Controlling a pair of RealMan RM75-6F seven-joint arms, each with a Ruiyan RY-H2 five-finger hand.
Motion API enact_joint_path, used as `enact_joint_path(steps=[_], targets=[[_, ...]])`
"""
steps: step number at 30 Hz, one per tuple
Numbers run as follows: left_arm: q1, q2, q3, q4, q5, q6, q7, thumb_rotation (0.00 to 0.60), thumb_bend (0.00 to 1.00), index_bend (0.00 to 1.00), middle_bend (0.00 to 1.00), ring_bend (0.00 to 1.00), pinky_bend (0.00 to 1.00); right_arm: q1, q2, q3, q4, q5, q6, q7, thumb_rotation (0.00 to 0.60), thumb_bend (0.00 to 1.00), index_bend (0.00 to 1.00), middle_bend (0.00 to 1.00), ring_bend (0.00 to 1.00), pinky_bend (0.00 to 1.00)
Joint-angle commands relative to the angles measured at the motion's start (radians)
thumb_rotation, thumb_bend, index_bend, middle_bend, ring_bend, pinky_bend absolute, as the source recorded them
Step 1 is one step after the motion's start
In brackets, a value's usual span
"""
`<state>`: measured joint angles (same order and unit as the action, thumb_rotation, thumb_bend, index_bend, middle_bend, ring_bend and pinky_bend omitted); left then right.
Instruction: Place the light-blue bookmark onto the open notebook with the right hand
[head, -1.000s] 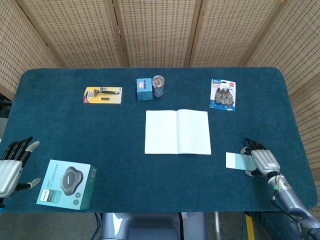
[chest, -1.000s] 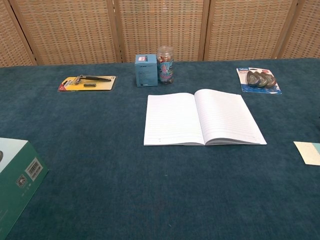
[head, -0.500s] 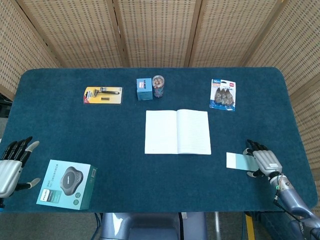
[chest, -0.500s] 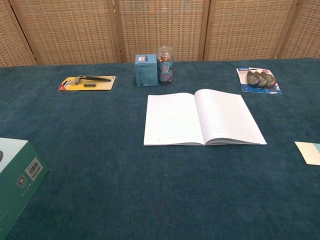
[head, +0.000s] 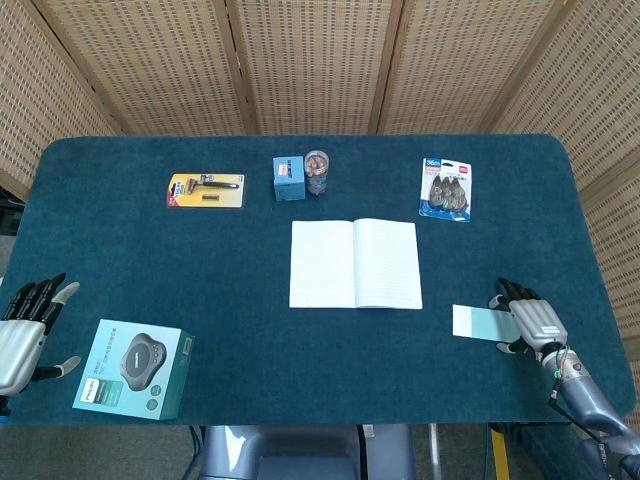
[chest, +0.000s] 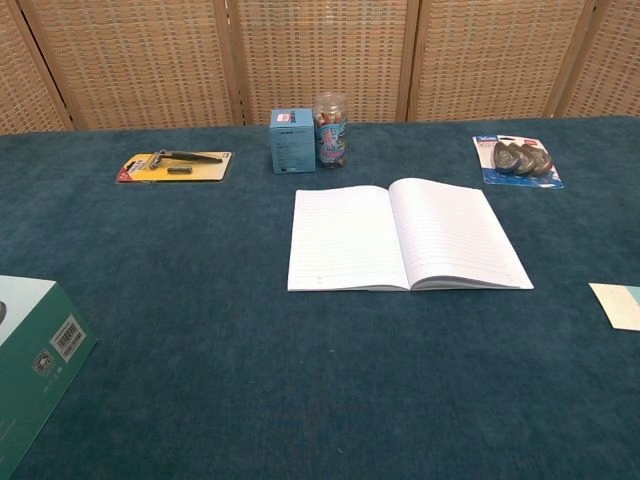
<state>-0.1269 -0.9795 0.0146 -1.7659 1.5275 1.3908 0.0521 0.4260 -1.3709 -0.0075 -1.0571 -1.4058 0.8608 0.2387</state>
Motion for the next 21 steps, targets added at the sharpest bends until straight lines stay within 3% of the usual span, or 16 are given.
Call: enact_joint_path(steps=[1,8,12,16,21], targets=[[0.0,0.0,0.0,-0.001,-0.001,0.001,0.0,0.6,0.0,0.0,0.0,0.0,0.0,0.0,0.001,-0.002,0.0,-0.001,-0.003,-0.001,0.6,0.0,0.28,0.0,0.0,0.1],[0.0,-0.001,0.002,-0.001,0.002,-0.001,0.003,0.6,0.0,0.0,0.0,0.0,0.0,0.0,-0.001,-0.003,0.003,-0.004,-0.002,0.0,0.6,0.0,0.29,0.0,0.0,0.1],[0.0,-0.001,0.0,-0.001,0.001,0.0,0.001,0.6,0.0,0.0,0.0,0.0,0.0,-0.006,-0.015,0.005,0.016,-0.003,0.02,-0.003,0.6,0.0,0.43,0.0,0.0,0.1],[0.0,-0.001,0.001,0.0,0.0,-0.001,0.0,0.6,0.0,0.0,0.0,0.0,0.0,-0.01,-0.018,0.005,0.017,-0.012,0.038,0.001,0.6,0.09,0.59,0.0,0.0,0.1],[0.0,0.0,0.001,0.0,0.0,-0.001,-0.001,0.6,0.0,0.0,0.0,0.0,0.0,-0.012,-0.014,0.003,0.011,-0.022,0.052,0.0,0.6,0.11,0.63,0.0,0.0,0.1]])
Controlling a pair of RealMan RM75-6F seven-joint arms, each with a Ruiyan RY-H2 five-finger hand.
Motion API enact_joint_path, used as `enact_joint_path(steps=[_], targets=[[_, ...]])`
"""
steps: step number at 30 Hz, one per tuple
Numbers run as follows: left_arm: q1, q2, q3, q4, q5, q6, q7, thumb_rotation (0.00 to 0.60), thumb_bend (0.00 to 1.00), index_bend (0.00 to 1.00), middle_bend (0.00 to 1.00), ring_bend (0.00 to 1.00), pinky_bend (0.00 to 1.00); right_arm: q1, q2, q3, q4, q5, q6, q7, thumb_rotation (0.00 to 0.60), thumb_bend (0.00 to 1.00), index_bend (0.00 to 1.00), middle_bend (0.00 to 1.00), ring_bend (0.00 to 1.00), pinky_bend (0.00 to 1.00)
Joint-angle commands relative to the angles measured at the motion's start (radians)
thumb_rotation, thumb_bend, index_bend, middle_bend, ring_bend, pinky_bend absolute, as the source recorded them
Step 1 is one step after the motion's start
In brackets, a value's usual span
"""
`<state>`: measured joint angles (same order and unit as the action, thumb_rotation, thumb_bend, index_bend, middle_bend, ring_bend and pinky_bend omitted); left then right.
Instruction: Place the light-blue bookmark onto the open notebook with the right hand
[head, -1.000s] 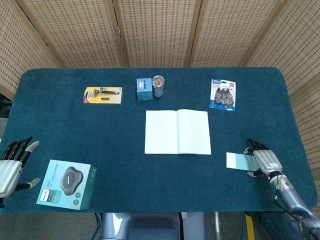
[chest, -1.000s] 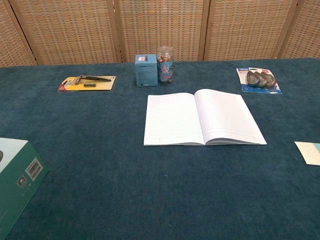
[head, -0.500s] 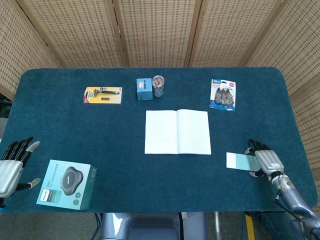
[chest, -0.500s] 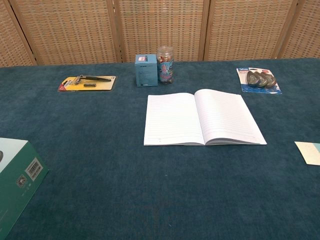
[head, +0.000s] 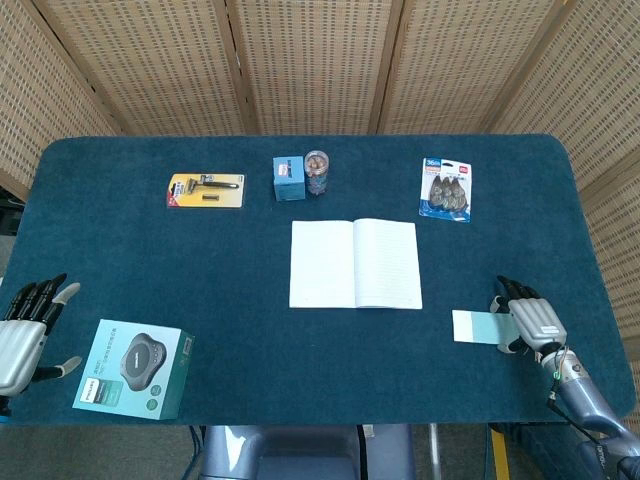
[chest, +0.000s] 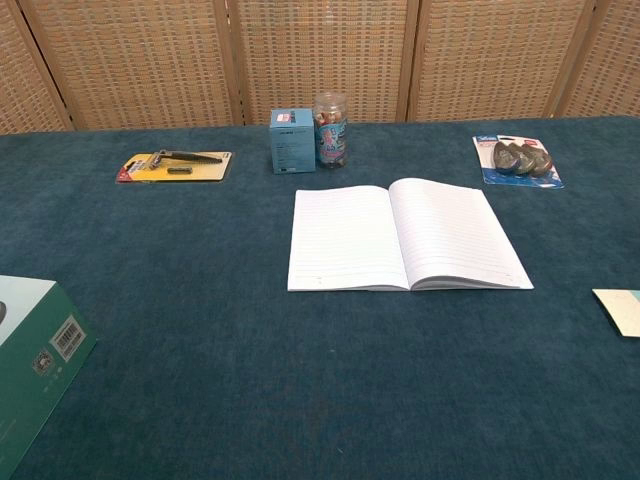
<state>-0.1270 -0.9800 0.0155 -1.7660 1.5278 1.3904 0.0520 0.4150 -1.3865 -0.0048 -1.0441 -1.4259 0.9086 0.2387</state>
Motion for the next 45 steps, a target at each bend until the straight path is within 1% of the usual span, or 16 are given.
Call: enact_joint_path(steps=[1,8,12,15,19,23,27,28,33,36,38,45], targets=[[0.0,0.001,0.0,-0.001,-0.001,0.0,-0.001,0.6,0.0,0.0,0.0,0.0,0.0,-0.002,0.003,0.0,-0.004,-0.004,0.009,0.001,0.6,0.12,0.63,0.0,0.0,0.1],[-0.001,0.0,-0.001,0.0,-0.002,-0.003,-0.001,0.6,0.0,0.0,0.0,0.0,0.0,-0.014,0.027,0.014,-0.028,-0.024,0.087,-0.016,0.6,0.13,0.63,0.0,0.0,0.1],[-0.006,0.001,-0.004,0.0,-0.011,-0.012,-0.001,0.6,0.0,0.0,0.0,0.0,0.0,-0.01,0.061,0.029,-0.06,-0.043,0.141,-0.077,0.6,0.13,0.64,0.0,0.0,0.1],[-0.011,0.001,-0.008,0.0,-0.021,-0.019,-0.002,0.6,0.0,0.0,0.0,0.0,0.0,0.011,0.107,0.047,-0.11,-0.058,0.161,-0.139,0.6,0.14,0.63,0.0,0.0,0.1],[-0.017,-0.002,-0.016,0.003,-0.038,-0.03,-0.001,0.6,0.0,0.0,0.0,0.0,0.0,0.064,0.179,0.08,-0.196,-0.076,0.152,-0.218,0.6,0.14,0.63,0.0,0.0,0.1],[-0.031,-0.003,-0.029,0.003,-0.07,-0.055,0.001,0.6,0.0,0.0,0.0,0.0,0.0,0.14,0.249,0.121,-0.296,-0.085,0.099,-0.249,0.6,0.15,0.63,0.0,0.0,0.1],[-0.046,0.003,-0.042,-0.001,-0.11,-0.086,-0.008,0.6,0.0,0.0,0.0,0.0,0.0,0.214,0.284,0.159,-0.349,-0.095,0.051,-0.29,0.6,0.16,0.63,0.0,0.0,0.1],[-0.05,0.004,-0.048,0.0,-0.126,-0.095,-0.007,0.6,0.0,0.0,0.0,0.0,0.0,0.245,0.29,0.171,-0.36,-0.103,0.031,-0.305,0.6,0.16,0.63,0.0,0.0,0.1],[-0.064,0.001,-0.061,0.0,-0.167,-0.119,0.001,0.6,0.0,0.0,0.0,0.0,0.0,0.35,0.284,0.201,-0.363,-0.127,-0.051,-0.329,0.6,0.19,0.63,0.0,0.0,0.1],[-0.073,-0.001,-0.069,0.004,-0.202,-0.141,0.007,0.6,0.0,0.0,0.0,0.0,0.0,0.422,0.251,0.216,-0.332,-0.122,-0.12,-0.358,0.6,0.21,0.63,0.0,0.0,0.1],[-0.081,-0.004,-0.082,0.015,-0.246,-0.16,0.008,0.6,0.0,0.0,0.0,0.0,0.0,0.504,0.193,0.223,-0.287,-0.125,-0.201,-0.4,0.6,0.21,0.63,0.0,0.0,0.1],[-0.09,-0.004,-0.093,0.023,-0.294,-0.183,0.008,0.6,0.0,0.0,0.0,0.0,0.0,0.601,0.095,0.202,-0.22,-0.136,-0.276,-0.484,0.6,0.21,0.63,0.0,0.0,0.1]])
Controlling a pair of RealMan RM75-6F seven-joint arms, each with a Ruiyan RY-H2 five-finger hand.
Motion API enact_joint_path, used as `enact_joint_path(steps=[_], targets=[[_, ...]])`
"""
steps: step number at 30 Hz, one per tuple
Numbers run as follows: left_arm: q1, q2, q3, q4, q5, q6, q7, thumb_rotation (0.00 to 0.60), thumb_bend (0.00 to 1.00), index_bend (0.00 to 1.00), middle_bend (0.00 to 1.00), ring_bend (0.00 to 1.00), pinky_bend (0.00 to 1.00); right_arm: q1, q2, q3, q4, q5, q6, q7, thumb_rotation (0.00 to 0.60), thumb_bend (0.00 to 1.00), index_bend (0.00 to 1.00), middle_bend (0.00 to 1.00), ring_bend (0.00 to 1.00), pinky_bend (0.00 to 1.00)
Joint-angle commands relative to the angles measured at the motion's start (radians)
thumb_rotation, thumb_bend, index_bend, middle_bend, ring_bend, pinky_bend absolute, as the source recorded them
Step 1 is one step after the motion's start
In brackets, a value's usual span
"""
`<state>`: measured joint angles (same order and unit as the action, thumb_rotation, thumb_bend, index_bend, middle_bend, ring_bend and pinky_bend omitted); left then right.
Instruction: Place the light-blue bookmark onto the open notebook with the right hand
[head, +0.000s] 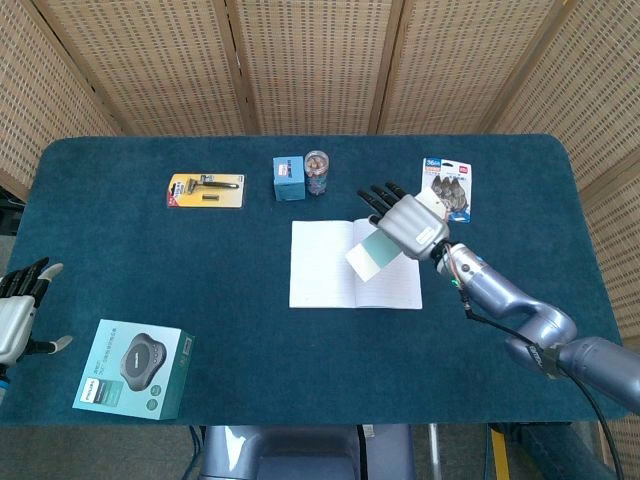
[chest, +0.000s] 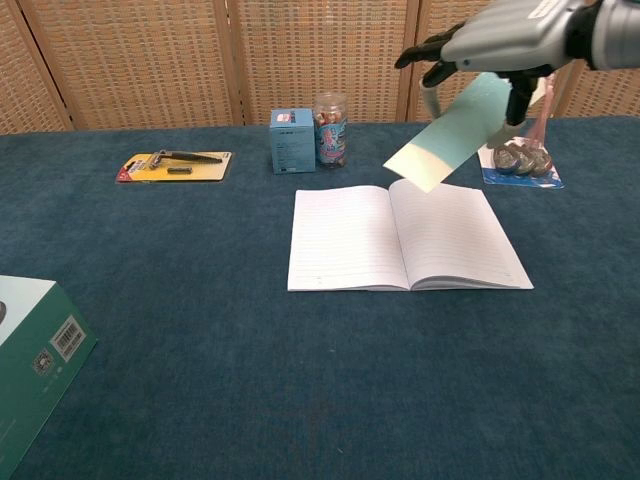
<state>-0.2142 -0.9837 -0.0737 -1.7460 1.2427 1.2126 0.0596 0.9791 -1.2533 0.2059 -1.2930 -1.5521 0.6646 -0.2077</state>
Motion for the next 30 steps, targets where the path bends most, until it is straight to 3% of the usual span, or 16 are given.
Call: enact_joint_path(steps=[1,12,16,21,30], targets=[[-0.004,-0.001,-0.004,0.004,-0.014,-0.008,0.001,0.6,0.0,0.0,0.0,0.0,0.0,0.052,-0.054,-0.012,0.036,-0.013,-0.042,-0.051,0.6,0.21,0.63,0.0,0.0,0.1],[-0.011,0.001,-0.008,0.011,-0.028,-0.02,-0.006,0.6,0.0,0.0,0.0,0.0,0.0,0.148,-0.139,-0.022,0.067,-0.016,-0.095,-0.127,0.6,0.21,0.63,0.0,0.0,0.1],[-0.012,0.002,-0.005,0.013,-0.024,-0.023,-0.012,0.6,0.0,0.0,0.0,0.0,0.0,0.179,-0.183,-0.054,0.13,-0.048,-0.106,-0.231,0.6,0.21,0.63,0.0,0.0,0.1],[-0.012,0.008,-0.004,0.015,-0.02,-0.026,-0.03,0.6,0.0,0.0,0.0,0.0,0.0,0.177,-0.227,-0.096,0.181,-0.064,-0.096,-0.308,0.6,0.21,0.63,0.0,0.0,0.1],[-0.01,0.01,-0.003,0.008,-0.012,-0.017,-0.028,0.6,0.0,0.0,0.0,0.0,0.0,0.18,-0.239,-0.115,0.187,-0.068,-0.077,-0.364,0.6,0.21,0.63,0.0,0.0,0.1]])
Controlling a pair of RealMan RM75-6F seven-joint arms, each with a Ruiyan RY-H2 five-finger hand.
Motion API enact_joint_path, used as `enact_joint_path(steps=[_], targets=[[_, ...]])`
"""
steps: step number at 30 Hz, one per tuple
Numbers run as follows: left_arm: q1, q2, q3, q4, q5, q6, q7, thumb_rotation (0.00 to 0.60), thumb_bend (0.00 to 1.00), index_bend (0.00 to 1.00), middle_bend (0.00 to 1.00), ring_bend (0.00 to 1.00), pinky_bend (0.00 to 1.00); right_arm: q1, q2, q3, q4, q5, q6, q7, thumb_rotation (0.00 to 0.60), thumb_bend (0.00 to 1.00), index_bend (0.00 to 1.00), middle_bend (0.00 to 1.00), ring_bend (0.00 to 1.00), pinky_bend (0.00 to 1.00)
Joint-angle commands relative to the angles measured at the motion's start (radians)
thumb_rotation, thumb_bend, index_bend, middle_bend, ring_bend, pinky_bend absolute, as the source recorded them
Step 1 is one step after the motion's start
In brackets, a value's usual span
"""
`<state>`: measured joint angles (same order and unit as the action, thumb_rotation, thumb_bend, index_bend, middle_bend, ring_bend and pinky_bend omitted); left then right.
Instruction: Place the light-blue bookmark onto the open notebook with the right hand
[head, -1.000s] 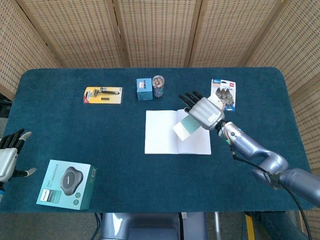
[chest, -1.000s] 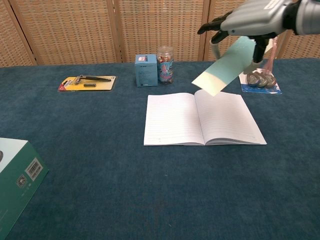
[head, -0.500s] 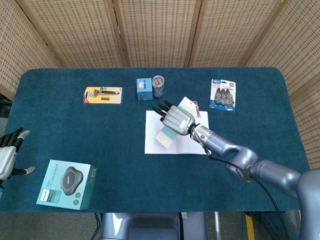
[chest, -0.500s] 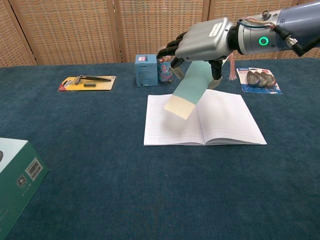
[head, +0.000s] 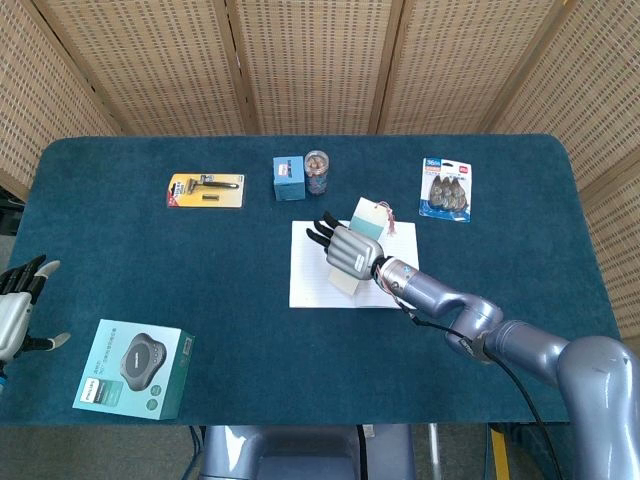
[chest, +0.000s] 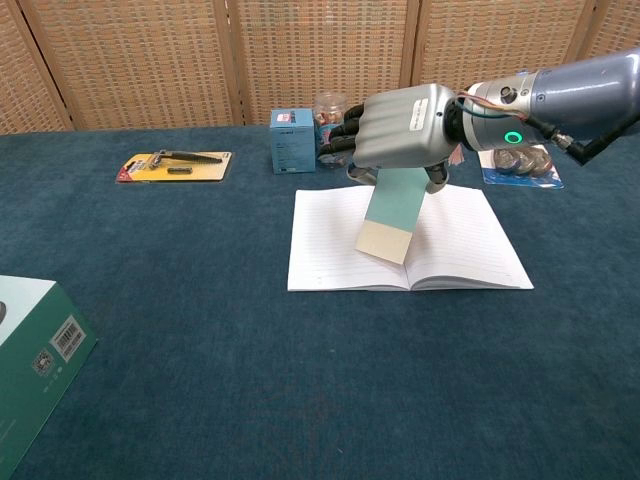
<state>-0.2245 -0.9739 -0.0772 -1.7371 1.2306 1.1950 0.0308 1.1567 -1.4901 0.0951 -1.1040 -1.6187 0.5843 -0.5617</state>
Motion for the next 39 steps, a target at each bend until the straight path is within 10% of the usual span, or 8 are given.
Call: enact_joint_path(steps=[1,6,15,24,27,32,39], targets=[[0.0,0.0,0.001,-0.001,0.001,0.001,0.001,0.6,0.0,0.0,0.0,0.0,0.0,0.004,-0.002,-0.006,-0.005,-0.003,0.005,-0.018,0.6,0.21,0.63,0.0,0.0,0.1],[-0.001,-0.001,0.002,-0.001,0.001,-0.001,0.005,0.6,0.0,0.0,0.0,0.0,0.0,0.011,0.002,-0.018,-0.017,-0.025,0.022,-0.056,0.6,0.2,0.58,0.0,0.0,0.1],[-0.004,-0.001,0.003,-0.001,-0.001,-0.005,0.006,0.6,0.0,0.0,0.0,0.0,0.0,0.011,0.004,-0.045,0.011,-0.059,0.07,-0.072,0.6,0.05,0.01,0.0,0.0,0.1],[-0.006,-0.003,0.008,-0.006,0.006,-0.003,0.014,0.6,0.0,0.0,0.0,0.0,0.0,-0.017,0.055,-0.068,0.013,-0.104,0.18,-0.028,0.6,0.07,0.0,0.0,0.0,0.1],[-0.002,-0.001,0.01,-0.008,0.015,0.005,0.009,0.6,0.0,0.0,0.0,0.0,0.0,-0.051,0.064,-0.052,0.001,-0.078,0.246,0.048,0.6,0.26,0.0,0.0,0.0,0.11],[0.001,0.003,0.014,-0.009,0.027,0.008,-0.001,0.6,0.0,0.0,0.0,0.0,0.0,-0.114,0.083,-0.012,-0.104,0.046,0.273,0.383,0.6,0.92,0.02,0.01,0.0,0.15],[0.0,0.003,0.017,-0.012,0.04,0.01,-0.001,0.6,0.0,0.0,0.0,0.0,0.0,-0.12,0.113,-0.011,-0.226,0.12,0.185,0.521,0.6,1.0,0.04,0.03,0.0,0.15]])
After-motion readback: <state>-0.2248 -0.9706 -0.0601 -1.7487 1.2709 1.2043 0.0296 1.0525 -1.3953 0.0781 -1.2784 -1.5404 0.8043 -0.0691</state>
